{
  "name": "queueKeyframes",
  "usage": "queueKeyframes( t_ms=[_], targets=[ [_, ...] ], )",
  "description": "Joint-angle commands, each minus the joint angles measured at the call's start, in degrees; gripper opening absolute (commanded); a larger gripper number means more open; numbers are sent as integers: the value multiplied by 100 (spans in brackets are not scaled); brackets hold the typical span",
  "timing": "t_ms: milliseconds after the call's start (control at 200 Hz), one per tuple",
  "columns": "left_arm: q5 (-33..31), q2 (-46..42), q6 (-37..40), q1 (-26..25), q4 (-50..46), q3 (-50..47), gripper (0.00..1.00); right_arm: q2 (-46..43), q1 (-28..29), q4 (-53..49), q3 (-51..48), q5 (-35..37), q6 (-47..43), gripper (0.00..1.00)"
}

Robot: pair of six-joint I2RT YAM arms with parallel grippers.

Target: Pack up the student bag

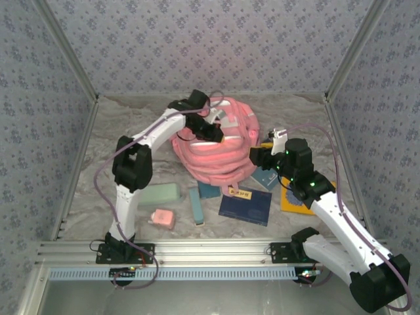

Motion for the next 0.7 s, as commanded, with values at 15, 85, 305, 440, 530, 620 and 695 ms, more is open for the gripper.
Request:
queueKeyframes(
  t_ms=[15,85,305,440,530,620,695],
  targets=[
    [-359,-914,-1151,760,1148,69,0,-106,-8,21,260,41,223,52],
    [-435,-1087,-1369,949,1296,113,0,-196,-79,269,147,449,1091,67],
    [-1030,-1184,-989,1221,644,912,0,185,-733,465,168,-642,1780,68],
    [-1544,-1302,-968,1408,625,828,0,431,-827,20,429,-878,1807,63],
    [-1657,-1384,-1205,1621,955,493,0,509,-828,-393,572,-698,1699,62],
    [-1781,-1239,-1022,1693,860,570,0,509,-778,-250,454,-741,1631,63],
    [-1940,-1001,-744,1693,602,823,0,535,-722,-202,330,-923,1670,63]
  ],
)
